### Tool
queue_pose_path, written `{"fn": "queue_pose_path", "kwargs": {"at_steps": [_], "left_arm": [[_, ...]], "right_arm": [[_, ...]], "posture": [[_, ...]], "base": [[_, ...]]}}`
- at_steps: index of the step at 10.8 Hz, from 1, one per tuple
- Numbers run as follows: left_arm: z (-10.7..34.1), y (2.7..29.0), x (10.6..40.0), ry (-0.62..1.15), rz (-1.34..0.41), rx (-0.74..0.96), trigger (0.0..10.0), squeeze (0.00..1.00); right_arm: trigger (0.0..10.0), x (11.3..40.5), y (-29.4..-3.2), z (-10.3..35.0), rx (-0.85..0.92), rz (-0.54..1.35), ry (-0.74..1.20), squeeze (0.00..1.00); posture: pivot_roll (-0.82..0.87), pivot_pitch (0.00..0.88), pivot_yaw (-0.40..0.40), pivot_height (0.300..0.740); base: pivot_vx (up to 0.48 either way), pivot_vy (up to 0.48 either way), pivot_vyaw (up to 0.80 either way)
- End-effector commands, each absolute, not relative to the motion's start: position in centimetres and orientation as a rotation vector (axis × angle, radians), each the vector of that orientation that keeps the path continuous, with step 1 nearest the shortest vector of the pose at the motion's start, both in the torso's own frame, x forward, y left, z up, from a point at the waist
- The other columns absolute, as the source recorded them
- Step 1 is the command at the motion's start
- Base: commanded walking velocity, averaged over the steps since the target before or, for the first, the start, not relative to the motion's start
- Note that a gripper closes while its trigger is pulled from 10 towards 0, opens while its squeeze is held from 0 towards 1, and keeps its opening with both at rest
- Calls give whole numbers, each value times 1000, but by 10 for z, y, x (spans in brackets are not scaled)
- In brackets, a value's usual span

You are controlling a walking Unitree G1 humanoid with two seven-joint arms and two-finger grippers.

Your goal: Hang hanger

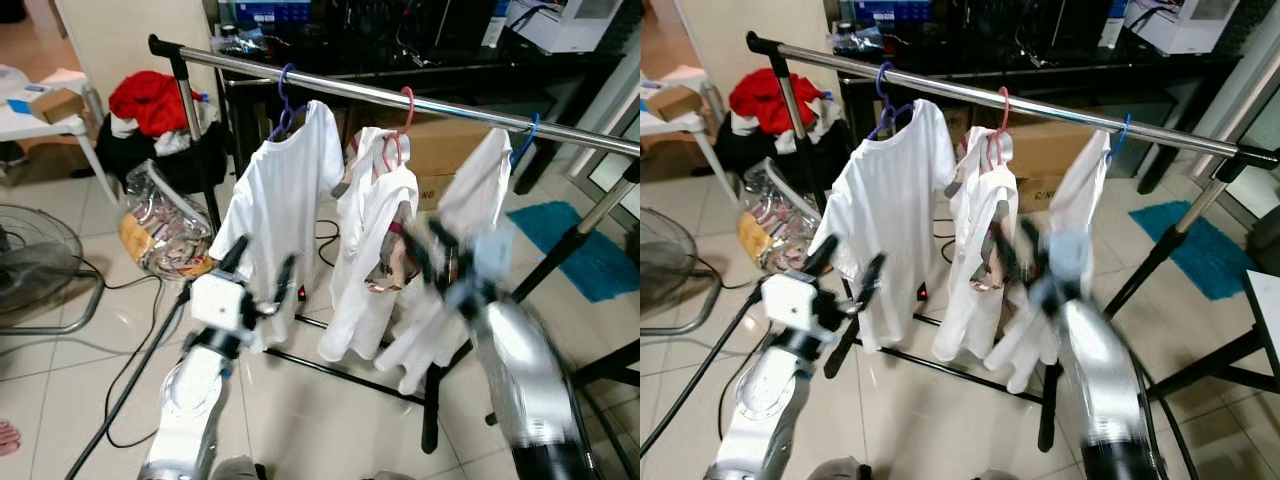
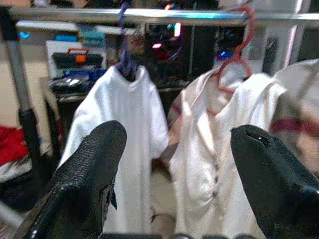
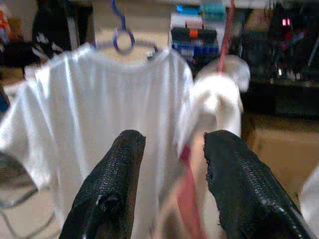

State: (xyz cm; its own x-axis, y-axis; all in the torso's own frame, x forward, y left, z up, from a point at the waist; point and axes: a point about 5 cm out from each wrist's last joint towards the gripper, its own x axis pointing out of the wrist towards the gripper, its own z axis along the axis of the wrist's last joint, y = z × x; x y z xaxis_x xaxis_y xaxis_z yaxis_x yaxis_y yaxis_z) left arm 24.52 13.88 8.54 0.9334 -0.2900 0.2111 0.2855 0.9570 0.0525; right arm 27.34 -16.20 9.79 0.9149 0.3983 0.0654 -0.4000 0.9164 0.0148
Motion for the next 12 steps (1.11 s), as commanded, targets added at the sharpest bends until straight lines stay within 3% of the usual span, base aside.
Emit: {"fn": "queue_pose_path", "kwargs": {"at_steps": [1,3,6,8,9,10,11,12], "left_arm": [[80,140,244,-205,-277,21,10000,0],[63,144,243,-139,-228,-5,10000,0],[9,144,232,93,-259,54,10000,0],[-16,143,226,232,-236,42,10000,0],[-24,146,223,274,-219,44,10000,0],[-31,150,220,325,-184,22,10000,0],[-41,159,216,402,-117,1,10000,0],[-47,170,211,443,-46,-28,10000,0]], "right_arm": [[10000,273,-169,96,-4,390,-66,0],[10000,270,-188,72,-38,284,7,0],[10000,245,-199,20,-113,359,196,0],[3294,224,-227,-9,-196,306,355,0],[3333,220,-228,-15,-203,313,388,0],[4980,217,-231,-21,-206,294,434,0],[10000,212,-238,-32,-225,244,524,0],[10000,202,-248,-44,-247,183,629,0]], "posture": [[8,0,-21,740],[16,0,-19,740],[21,0,-8,740],[26,0,3,740],[26,0,8,740],[25,0,10,740],[31,0,12,740],[20,0,3,740]], "base": [[0,0,0],[0,0,0],[0,0,0],[0,0,0],[0,0,0],[0,0,0],[0,0,0],[0,0,0]]}}
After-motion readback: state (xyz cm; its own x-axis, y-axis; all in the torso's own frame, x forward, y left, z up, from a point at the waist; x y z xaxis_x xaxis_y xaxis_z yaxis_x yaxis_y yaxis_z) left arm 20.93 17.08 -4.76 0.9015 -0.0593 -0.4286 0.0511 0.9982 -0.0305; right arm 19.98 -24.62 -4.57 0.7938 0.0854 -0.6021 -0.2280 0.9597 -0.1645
